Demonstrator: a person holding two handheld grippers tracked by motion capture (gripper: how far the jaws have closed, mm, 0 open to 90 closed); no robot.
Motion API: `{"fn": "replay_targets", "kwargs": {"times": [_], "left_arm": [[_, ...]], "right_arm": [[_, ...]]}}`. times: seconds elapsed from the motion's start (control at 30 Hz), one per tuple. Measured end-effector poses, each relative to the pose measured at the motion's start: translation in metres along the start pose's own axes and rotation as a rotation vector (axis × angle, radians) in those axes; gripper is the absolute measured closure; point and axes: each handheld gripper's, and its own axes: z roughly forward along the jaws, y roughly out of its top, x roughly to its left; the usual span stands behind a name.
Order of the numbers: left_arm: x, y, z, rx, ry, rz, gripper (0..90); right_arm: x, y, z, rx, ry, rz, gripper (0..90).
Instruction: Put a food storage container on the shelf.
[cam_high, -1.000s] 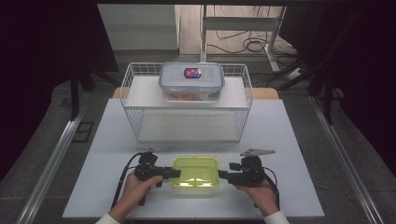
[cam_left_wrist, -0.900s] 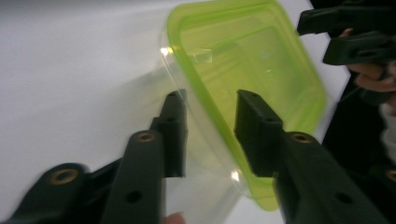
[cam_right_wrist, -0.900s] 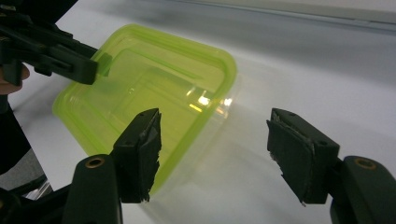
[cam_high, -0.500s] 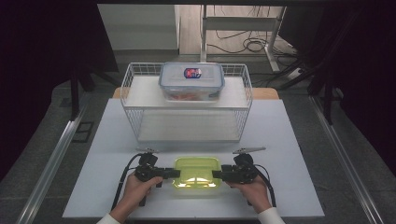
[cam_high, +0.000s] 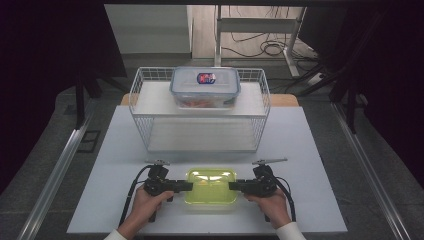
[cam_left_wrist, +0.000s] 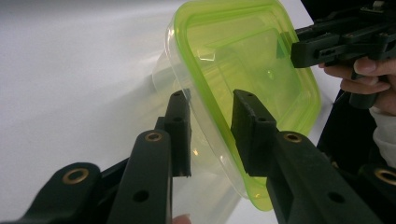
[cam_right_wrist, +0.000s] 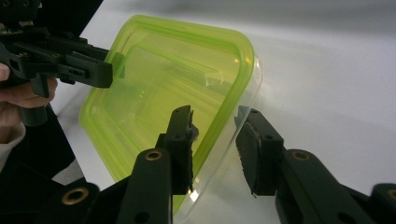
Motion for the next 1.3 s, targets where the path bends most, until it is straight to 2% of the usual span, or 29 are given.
{"fn": "replay_targets", "kwargs": {"times": [0.27, 0.57, 0.63, 0.8, 0.97, 1.3], "left_arm": [[-0.005, -0.002, -0.005, -0.016, -0.004, 0.014, 72.3], [-0.01, -0.004, -0.014, -0.068, -0.042, 0.023, 77.5], [-0.011, -0.005, -0.016, -0.078, -0.038, 0.027, 79.6], [-0.012, -0.006, -0.016, -0.077, -0.018, 0.042, 80.4], [-0.014, -0.006, -0.017, -0.085, -0.023, 0.051, 80.6], [-0.02, -0.005, -0.023, -0.097, -0.007, 0.087, 80.6]], "right_arm": [[0.004, -0.004, -0.006, -0.02, 0.009, 0.007, 71.7], [0.006, -0.008, -0.013, -0.05, 0.023, 0.018, 77.6], [0.007, -0.008, -0.014, -0.062, 0.024, 0.024, 79.1], [0.011, -0.009, -0.014, -0.071, 0.009, 0.002, 79.4], [0.013, -0.009, -0.018, -0.089, 0.013, -0.014, 79.5], [0.02, -0.006, -0.023, -0.118, 0.006, -0.067, 79.4]]}}
